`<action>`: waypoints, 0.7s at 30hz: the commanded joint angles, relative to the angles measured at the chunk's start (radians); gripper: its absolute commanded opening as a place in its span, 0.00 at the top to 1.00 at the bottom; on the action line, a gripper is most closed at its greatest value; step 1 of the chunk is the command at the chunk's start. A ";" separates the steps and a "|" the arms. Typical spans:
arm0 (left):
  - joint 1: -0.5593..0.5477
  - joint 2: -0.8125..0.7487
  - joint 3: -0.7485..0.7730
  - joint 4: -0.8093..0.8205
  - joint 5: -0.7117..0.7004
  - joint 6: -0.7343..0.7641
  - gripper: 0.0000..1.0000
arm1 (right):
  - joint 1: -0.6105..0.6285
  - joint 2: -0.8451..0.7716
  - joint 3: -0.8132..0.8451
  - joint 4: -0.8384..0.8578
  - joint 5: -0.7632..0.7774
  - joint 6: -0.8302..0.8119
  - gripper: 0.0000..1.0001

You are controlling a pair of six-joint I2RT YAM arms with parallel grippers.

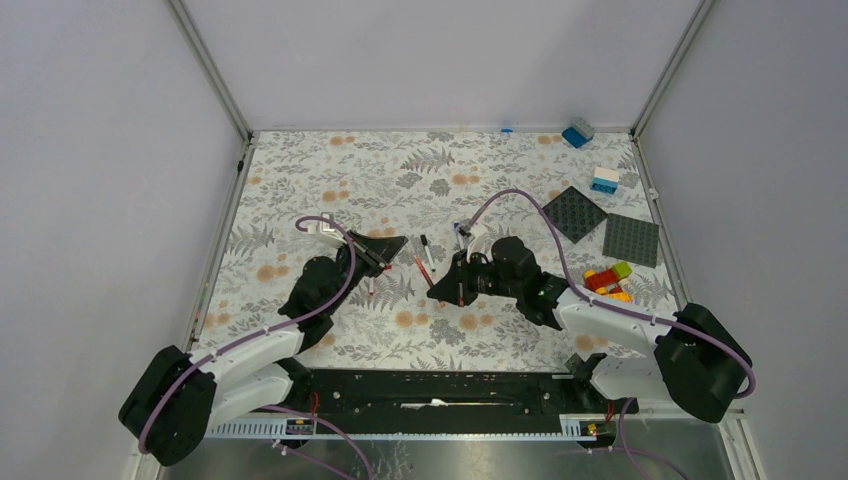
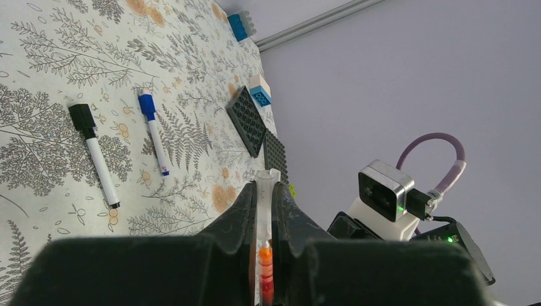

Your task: Insert the pens into the pen caps

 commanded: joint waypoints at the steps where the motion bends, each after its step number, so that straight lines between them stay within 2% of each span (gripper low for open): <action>1: 0.004 0.010 0.009 0.070 -0.002 -0.001 1.00 | 0.017 0.003 0.052 0.019 -0.010 0.003 1.00; 21: 0.004 0.020 0.004 0.085 -0.008 -0.007 1.00 | 0.024 0.018 0.060 0.010 -0.006 -0.003 1.00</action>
